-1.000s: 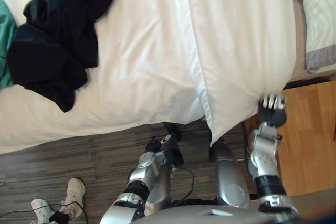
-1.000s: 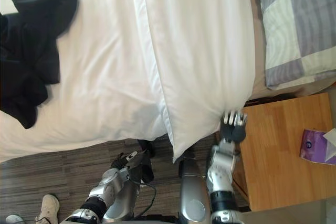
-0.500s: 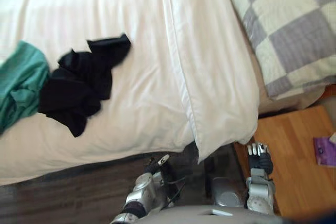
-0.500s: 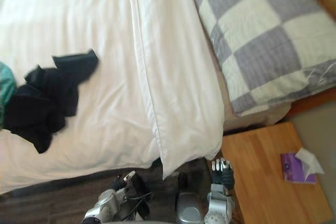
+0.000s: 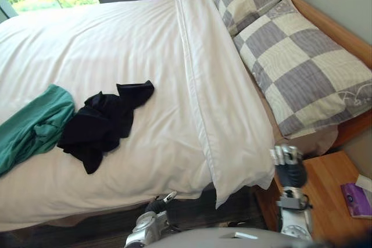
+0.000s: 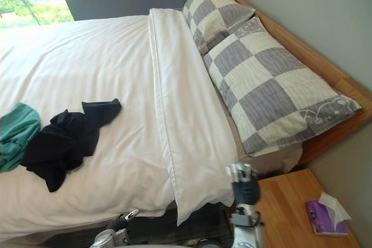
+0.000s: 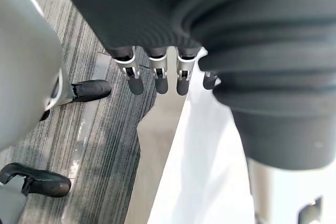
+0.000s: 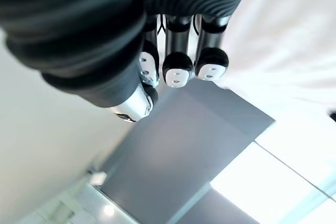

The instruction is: Tidy the bed and pick cloth on bed and put in laundry

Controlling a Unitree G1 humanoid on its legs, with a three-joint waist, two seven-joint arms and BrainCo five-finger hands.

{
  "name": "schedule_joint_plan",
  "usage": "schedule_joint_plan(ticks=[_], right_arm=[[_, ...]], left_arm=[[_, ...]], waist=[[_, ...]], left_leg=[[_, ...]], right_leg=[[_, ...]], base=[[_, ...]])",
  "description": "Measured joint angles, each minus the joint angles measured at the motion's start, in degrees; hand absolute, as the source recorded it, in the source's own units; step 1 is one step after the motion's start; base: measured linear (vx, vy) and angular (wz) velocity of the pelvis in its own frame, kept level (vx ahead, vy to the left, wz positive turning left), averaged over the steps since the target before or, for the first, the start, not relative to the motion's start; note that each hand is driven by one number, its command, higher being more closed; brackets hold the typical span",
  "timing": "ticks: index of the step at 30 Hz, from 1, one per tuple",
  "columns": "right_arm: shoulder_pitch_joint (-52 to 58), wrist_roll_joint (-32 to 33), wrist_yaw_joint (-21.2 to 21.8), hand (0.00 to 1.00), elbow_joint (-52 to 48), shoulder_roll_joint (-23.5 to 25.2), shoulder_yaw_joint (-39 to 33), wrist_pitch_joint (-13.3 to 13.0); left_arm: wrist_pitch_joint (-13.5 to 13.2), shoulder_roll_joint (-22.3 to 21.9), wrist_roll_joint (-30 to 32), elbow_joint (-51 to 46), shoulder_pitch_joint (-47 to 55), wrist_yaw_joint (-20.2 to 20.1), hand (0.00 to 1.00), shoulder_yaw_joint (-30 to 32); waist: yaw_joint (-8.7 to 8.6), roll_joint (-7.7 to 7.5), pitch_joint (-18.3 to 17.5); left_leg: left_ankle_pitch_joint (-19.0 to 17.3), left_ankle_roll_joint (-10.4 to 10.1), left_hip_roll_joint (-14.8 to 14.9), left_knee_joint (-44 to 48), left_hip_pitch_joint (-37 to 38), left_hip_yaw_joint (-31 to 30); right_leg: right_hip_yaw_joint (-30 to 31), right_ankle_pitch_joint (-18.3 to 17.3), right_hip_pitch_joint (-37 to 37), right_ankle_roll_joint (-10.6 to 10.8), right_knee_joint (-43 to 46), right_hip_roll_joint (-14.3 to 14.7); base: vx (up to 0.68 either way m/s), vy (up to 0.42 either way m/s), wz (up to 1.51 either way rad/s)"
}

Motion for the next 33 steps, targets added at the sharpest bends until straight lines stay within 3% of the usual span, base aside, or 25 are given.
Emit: schedule_joint_plan(ticks=[2, 4, 6, 9, 15, 20, 23, 29, 33], right_arm=[[-6.6, -0.7, -1.5, 1.0, 0.8, -1.1, 3.1, 0.0], [-14.0, -0.9, -4.1, 1.0, 2.4, -2.5, 4.0, -1.9], [-23.6, -1.1, -8.3, 1.0, 5.3, -4.2, 4.2, -4.7], [-32.7, -1.4, -12.7, 1.0, 8.3, -4.0, 3.8, -6.5], [-41.2, 2.7, -16.0, 1.0, 18.1, -4.0, 3.2, -6.9], [-41.6, 7.3, -12.8, 1.0, 23.1, -3.0, 3.2, -6.8], [-40.6, 6.8, -10.6, 1.0, 24.2, -2.4, 4.5, -4.0], [-31.3, -2.7, -3.9, 1.0, 25.3, -2.9, 6.6, 1.8], [-24.3, -6.0, -4.2, 1.0, 37.9, -4.3, 6.0, 5.7]], left_arm=[[0.0, 1.2, 0.2, -0.9, -0.3, 0.1, 0.0, -3.1], [0.0, 2.2, 0.5, -1.8, -2.4, 0.2, 0.0, -5.1], [-0.1, 3.5, 0.6, -1.9, -5.2, 1.0, 0.0, -5.8], [-0.3, 4.8, 0.3, -1.9, -6.8, 1.1, 0.0, -5.9], [-1.2, 4.6, -0.2, -1.6, -9.2, 1.2, 0.0, -8.1], [-3.4, 3.8, -0.6, -0.9, -9.8, 1.1, 0.0, -8.1], [-4.4, 3.5, -0.8, -0.4, -9.8, 1.1, 0.0, -8.1], [-4.9, 3.1, -2.0, -0.1, -9.9, 1.4, 0.0, -8.1], [-6.2, 2.5, -3.5, -0.1, -10.8, 2.5, 0.0, -8.0]], waist=[[0.76, 0.0, 1.2], [1.55, 0.55, 4.9], [2.86, 1.27, 11.3], [3.26, 1.72, 16.7], [4.84, 3.61, 18.1], [4.73, 5.43, 19.4], [4.15, 5.33, 19.5], [1.78, 4.74, 19.8], [1.33, 4.7, 20.3]], left_leg=[[0.9, 0.8, -0.3, 0.1, -3.6, -1.9], [2.2, 1.6, -0.7, 0.4, -6.6, -3.3], [3.6, 2.8, -1.0, 0.4, -10.1, -4.3], [4.3, 3.6, -1.4, 0.4, -13.1, -5.0], [4.9, 4.5, -2.5, 0.4, -18.8, -6.3], [5.7, 4.0, -3.4, 0.4, -20.8, -6.9], [5.8, 3.9, -3.4, 1.3, -20.9, -7.0], [5.2, 3.0, -3.3, 1.4, -19.6, -6.6], [4.9, 2.6, -3.6, 0.9, -19.3, -6.4]], right_leg=[[-1.3, 0.2, -3.1, 0.0, 0.4, -0.4], [-1.6, 0.8, -5.5, -0.1, 1.1, -0.6], [-2.0, 2.1, -8.3, -0.1, 1.2, -0.8], [-2.5, 2.8, -11.0, -0.1, 1.3, -1.0], [-2.9, 3.2, -16.2, 0.2, 1.7, -1.9], [-2.7, 3.2, -18.7, 0.2, 2.4, -2.5], [-1.4, 3.2, -19.3, 0.2, 2.9, -2.6], [0.3, 3.2, -19.2, 0.2, 3.5, -2.5], [1.1, 3.2, -19.3, 0.3, 3.5, -2.8]], base=[[-0.01, 0.004, 0.43], [-0.03, 0.026, 0.37], [-0.05, 0.039, 0.21], [-0.05, 0.045, 0.16], [0.04, 0.052, 0.13], [0.03, 0.042, 0.02], [0.02, 0.006, -0.16], [0.02, 0.009, -0.14], [0.03, 0.031, -0.08]])
